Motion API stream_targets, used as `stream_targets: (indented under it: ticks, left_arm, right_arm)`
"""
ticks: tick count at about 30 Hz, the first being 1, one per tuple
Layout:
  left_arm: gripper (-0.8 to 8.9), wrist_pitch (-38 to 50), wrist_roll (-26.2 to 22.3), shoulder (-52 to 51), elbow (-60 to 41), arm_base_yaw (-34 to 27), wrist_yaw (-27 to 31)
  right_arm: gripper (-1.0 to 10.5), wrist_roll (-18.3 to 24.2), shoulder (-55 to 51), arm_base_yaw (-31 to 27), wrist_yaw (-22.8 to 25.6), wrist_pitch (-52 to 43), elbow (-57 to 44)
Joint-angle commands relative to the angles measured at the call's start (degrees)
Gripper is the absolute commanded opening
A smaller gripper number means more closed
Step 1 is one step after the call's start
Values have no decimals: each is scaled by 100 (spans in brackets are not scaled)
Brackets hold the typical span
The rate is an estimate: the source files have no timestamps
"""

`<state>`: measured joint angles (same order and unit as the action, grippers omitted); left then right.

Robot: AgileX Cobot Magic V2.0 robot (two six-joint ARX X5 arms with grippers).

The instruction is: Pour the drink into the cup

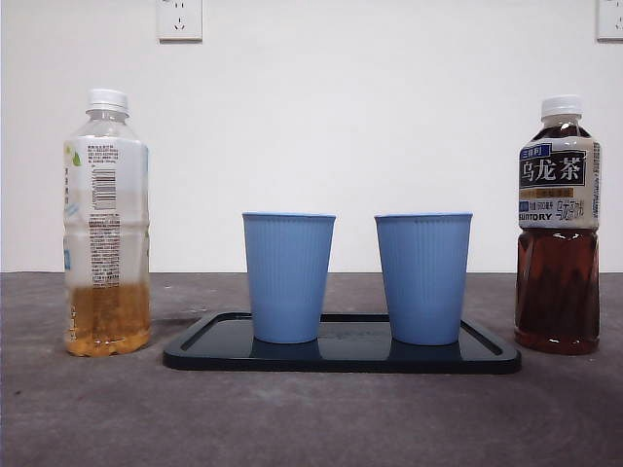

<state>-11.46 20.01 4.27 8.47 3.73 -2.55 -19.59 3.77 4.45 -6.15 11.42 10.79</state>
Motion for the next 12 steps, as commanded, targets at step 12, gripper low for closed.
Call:
stream_targets:
  ticks: [12]
  left_arm:
    - [15,-997,-570,2026,2229,205,-1222]
  right_arm:
    - [11,636,1757,35,-1700,1410,2039]
